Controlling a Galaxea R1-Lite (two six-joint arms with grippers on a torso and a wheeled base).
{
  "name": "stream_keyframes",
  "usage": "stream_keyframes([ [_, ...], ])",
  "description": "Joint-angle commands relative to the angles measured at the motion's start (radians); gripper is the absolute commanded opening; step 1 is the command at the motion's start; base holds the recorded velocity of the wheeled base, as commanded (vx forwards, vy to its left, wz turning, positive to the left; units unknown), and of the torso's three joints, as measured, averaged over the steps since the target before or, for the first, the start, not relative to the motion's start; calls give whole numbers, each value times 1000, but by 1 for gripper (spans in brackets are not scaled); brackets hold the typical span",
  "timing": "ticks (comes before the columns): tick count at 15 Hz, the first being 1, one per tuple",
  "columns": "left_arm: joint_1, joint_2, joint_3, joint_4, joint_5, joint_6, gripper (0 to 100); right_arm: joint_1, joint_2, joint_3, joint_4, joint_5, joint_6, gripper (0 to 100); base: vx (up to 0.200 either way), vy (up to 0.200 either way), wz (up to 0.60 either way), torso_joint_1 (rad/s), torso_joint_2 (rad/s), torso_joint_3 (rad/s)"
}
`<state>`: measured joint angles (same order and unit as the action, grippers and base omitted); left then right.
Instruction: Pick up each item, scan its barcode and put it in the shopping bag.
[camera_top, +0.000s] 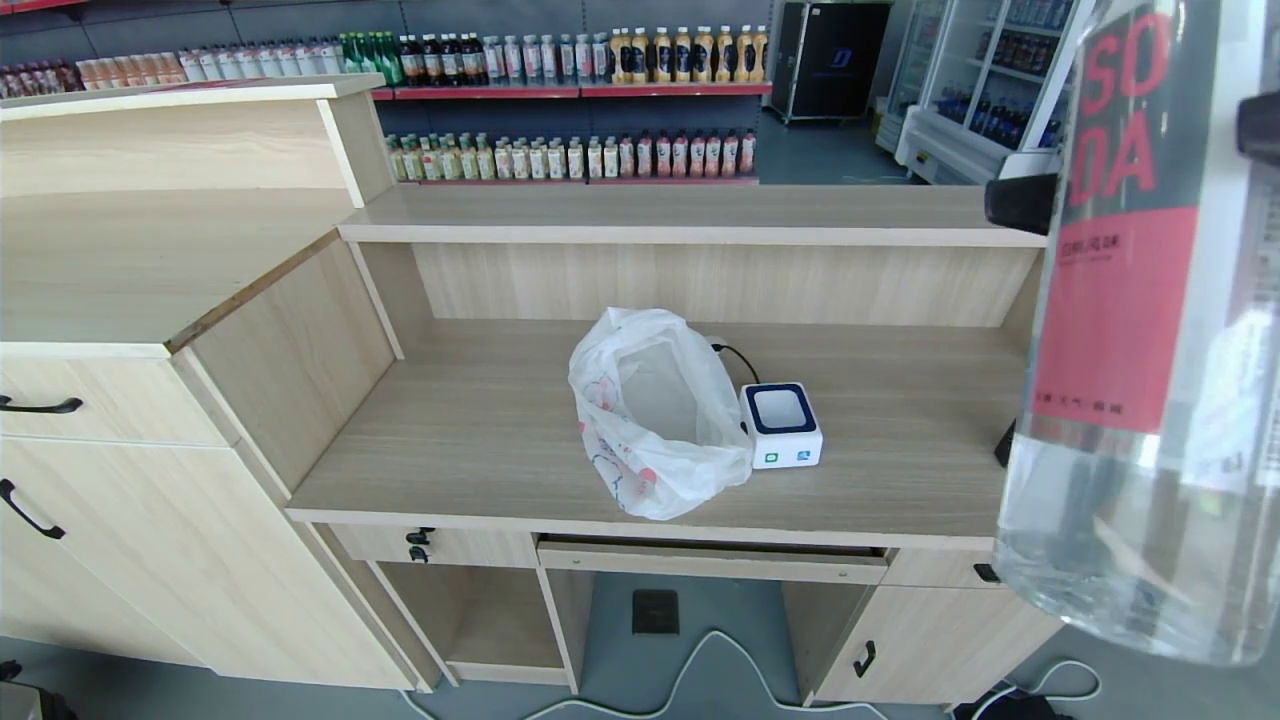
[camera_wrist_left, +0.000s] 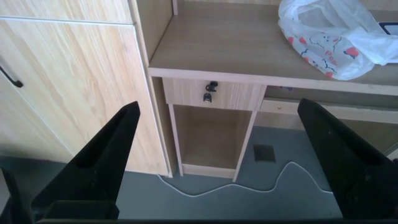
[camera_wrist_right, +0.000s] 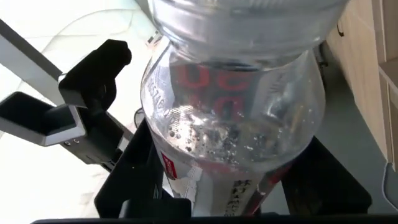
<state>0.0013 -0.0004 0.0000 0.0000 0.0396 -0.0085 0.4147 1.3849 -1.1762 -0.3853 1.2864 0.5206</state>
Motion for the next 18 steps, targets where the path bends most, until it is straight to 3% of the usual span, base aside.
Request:
stream_keyframes([
  [1,0,0,0,0,-1,-1,100,59,34,7,-1,-128,-59,0,0,0,0,0,0,0],
  [3,0,0,0,0,0,-1,100,125,46,4,-3,-248,-94,0,0,0,0,0,0,0],
  [6,0,0,0,0,0,1,100,181,43,6,-4,-260,-102,0,0,0,0,0,0,0],
  [13,0,0,0,0,-1,-1,100,164,37,23,-4,-260,-105,0,0,0,0,0,0,0],
  [16,0,0,0,0,0,-1,100,-119,31,148,0,-309,-438,0,0,0,0,0,0,0],
  [18,0,0,0,0,0,-1,100,-275,5,247,-4,-380,-539,0,0,0,0,0,0,0],
])
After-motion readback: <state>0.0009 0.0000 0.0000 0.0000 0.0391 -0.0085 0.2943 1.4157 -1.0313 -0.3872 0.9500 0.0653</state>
